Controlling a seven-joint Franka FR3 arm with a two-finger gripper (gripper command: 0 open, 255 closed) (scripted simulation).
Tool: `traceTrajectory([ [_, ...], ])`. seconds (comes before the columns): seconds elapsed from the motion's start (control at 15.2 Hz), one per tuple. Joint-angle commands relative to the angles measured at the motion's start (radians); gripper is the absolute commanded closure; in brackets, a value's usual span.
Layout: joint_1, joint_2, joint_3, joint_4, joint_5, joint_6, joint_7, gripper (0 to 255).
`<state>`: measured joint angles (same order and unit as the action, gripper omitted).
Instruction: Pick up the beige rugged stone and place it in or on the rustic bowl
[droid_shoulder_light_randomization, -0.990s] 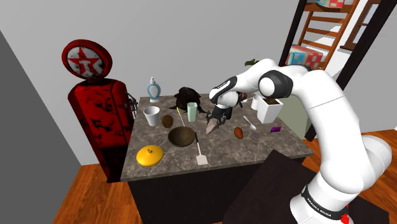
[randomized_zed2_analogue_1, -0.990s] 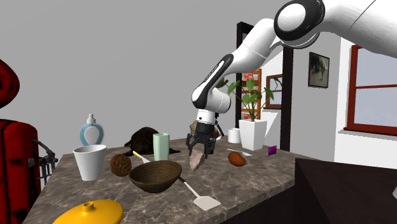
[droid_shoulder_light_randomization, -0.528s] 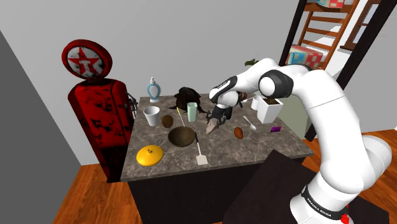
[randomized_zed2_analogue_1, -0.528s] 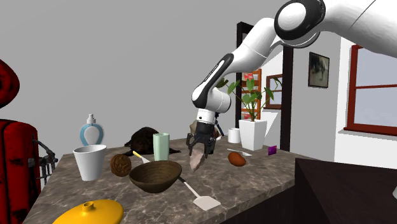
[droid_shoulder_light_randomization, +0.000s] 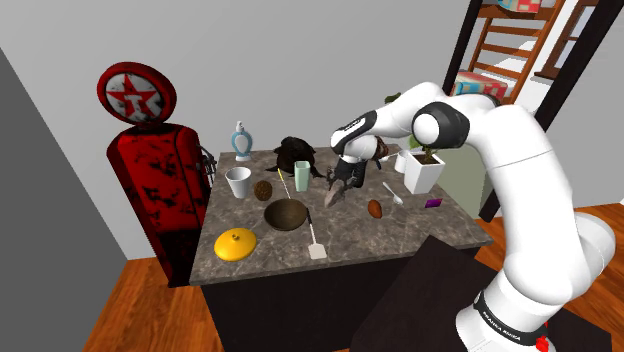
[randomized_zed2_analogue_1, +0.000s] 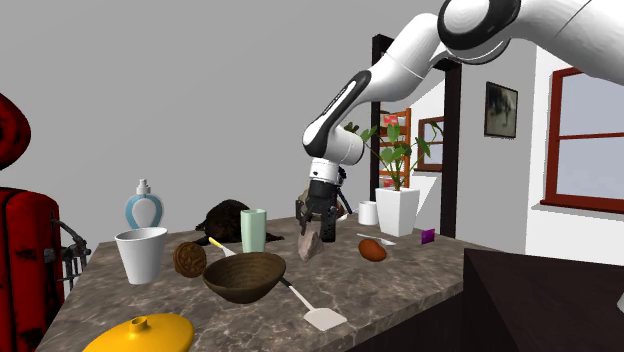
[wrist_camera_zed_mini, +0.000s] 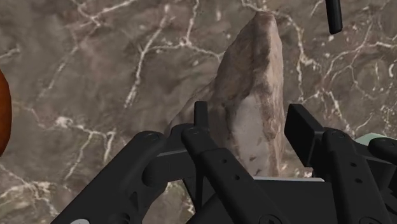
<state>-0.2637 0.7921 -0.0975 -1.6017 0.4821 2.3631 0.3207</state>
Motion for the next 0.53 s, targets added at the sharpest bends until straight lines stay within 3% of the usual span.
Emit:
traceTrajectory([
  [0.0, 0.002, -0.021, -0.004, -0.007, -0.005, -0.013, 0.006, 255],
  [0.46, 0.010, -0.088, -0.018, -0.020, -0.023, -0.065, 0.029, 255],
])
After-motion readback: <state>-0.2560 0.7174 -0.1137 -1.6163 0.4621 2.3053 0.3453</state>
